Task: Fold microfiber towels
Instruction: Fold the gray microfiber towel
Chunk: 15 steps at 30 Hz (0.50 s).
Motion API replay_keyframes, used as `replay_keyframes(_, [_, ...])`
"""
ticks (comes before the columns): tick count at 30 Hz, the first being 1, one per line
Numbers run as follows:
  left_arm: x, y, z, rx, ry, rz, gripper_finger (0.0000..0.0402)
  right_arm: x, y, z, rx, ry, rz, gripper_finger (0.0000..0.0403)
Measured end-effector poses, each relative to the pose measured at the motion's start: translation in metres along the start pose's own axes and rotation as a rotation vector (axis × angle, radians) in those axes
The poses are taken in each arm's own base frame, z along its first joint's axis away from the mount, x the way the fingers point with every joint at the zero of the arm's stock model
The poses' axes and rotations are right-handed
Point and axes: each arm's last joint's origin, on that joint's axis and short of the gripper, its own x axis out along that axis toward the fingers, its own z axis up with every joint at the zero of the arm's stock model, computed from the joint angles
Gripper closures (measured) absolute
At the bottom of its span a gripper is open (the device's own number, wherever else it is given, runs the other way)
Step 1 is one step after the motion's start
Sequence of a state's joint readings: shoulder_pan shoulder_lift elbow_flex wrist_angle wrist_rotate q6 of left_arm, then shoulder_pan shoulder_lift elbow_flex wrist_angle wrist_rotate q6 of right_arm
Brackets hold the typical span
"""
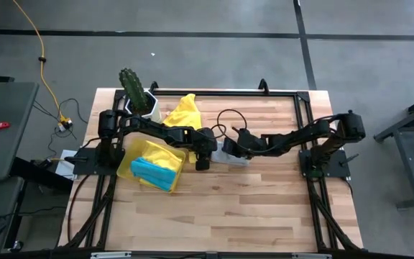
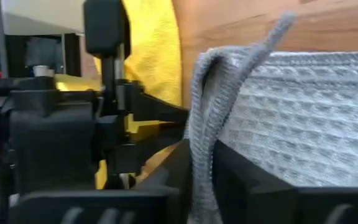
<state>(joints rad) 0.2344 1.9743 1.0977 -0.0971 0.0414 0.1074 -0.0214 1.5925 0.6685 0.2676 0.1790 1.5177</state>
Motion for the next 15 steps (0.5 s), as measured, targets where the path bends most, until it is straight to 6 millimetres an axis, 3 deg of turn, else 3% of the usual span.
replay_keyframes(9, [-0.001,0.001,0.0,-0.023,0.001,0.005,0.0401,-0.002,0.004,0.01,-0.052,-0.029,0.023,0.0184])
replay_keyframes(15, [-0.022,0.017,0.004,-0.063,-0.009,0.035,0.0401,-0.034,0.012,0.025,-0.236,-0.032,-0.006,0.0152])
